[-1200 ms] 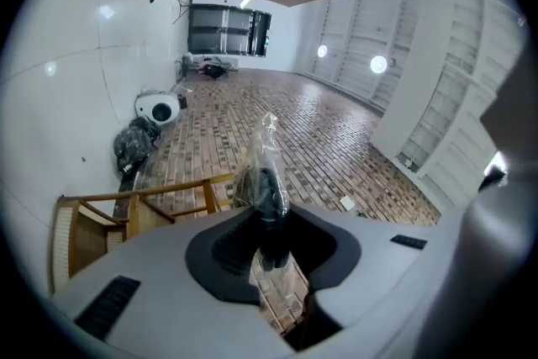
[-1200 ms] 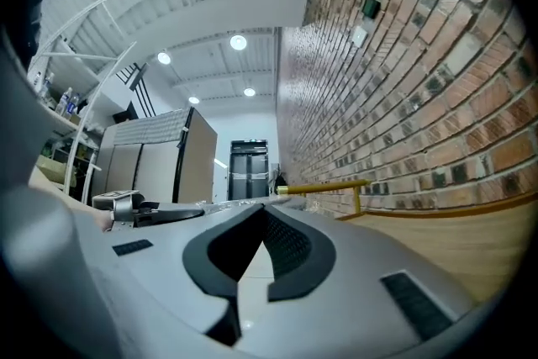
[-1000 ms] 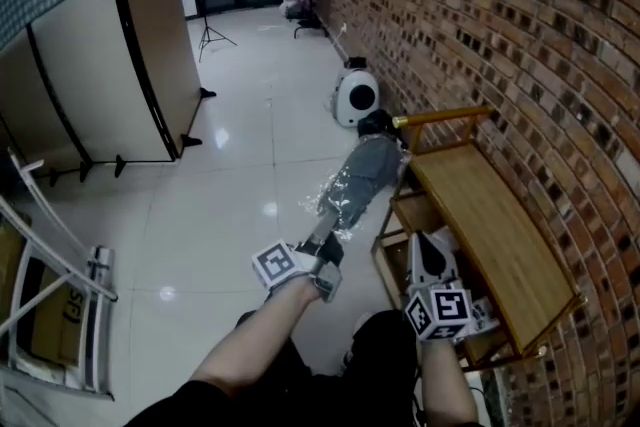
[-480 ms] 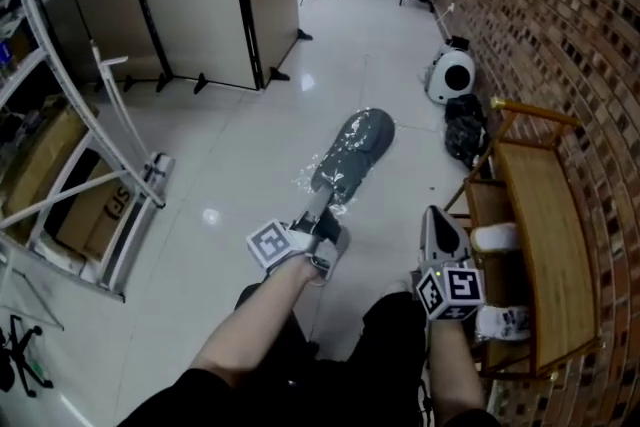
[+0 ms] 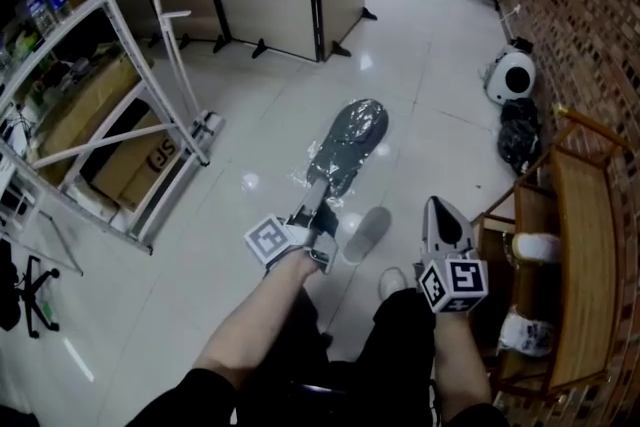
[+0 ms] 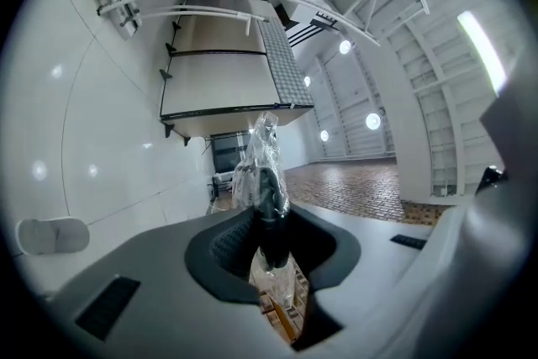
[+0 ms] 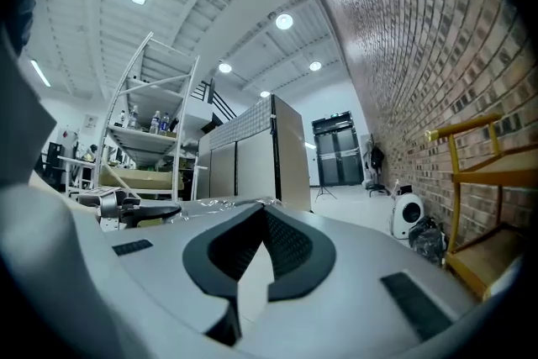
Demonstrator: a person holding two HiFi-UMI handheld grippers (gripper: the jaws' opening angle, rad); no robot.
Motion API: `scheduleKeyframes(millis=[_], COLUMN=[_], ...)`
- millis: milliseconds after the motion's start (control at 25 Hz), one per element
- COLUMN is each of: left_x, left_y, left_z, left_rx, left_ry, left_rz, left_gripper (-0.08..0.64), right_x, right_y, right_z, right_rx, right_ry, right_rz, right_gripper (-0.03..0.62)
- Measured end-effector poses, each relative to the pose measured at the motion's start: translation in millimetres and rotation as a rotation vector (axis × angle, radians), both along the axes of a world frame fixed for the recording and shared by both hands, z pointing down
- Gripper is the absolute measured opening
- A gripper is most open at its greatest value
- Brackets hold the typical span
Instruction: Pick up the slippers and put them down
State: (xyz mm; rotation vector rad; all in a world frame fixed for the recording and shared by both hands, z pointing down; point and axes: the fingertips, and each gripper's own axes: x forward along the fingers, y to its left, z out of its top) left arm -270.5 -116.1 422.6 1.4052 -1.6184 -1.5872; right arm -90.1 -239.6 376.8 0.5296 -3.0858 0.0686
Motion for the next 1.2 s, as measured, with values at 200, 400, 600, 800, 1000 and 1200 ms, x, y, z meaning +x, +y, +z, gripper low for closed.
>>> scheduleKeyframes(millis=[200,400,600,800,1000,1200], left_x=[-9,-28,-47,-70,-83,-94], left_y=[8,11,7,-6,-28,-29], left_z=[30,94,164,239,307,387], left_rx=[-0.046,-0.123,-0.197,-0.279,-0.342,-0.446], left_ry=[0.010,0.066,0.143,0.175,0.213,0.290], left_rz=[-0.058,-0.060,-0.072,-0.105,-0.086,-0.078], left_gripper=[0.077,0.077,0.077,0.077,0.077,0.077], right_x=[-6,-19,-38,-66,-107,-127], right_y=[-6,-12,-15,-33,-55,-51], right_z=[23,69,127,186,232,284], right_rx=[-0.020,-0.070,-0.135,-0.201,-0.228,-0.314], right_ry=[0.026,0.087,0.166,0.225,0.262,0.315], right_rz=[-0.042,-0.029,-0.032,-0.029,-0.040,-0.065], right_gripper=[0.009,0.009,0.009,0.009,0.009,0.009])
